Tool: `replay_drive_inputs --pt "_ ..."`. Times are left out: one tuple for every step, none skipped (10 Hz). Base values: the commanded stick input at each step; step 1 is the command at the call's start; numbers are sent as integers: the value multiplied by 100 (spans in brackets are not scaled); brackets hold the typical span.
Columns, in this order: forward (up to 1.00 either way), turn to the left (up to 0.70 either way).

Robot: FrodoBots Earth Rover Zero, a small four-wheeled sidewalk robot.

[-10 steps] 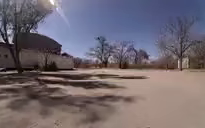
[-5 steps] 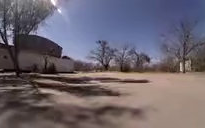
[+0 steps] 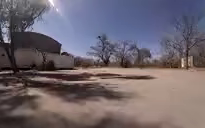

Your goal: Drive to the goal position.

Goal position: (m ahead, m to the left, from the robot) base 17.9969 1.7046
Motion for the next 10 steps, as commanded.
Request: replay_drive_inputs --pt "100 0" --pt "100 0" --pt "100 0" --pt "100 0" --pt "100 0" --pt "100 0" --pt "100 0" --pt "100 0" --pt "100 0" --pt "100 0"
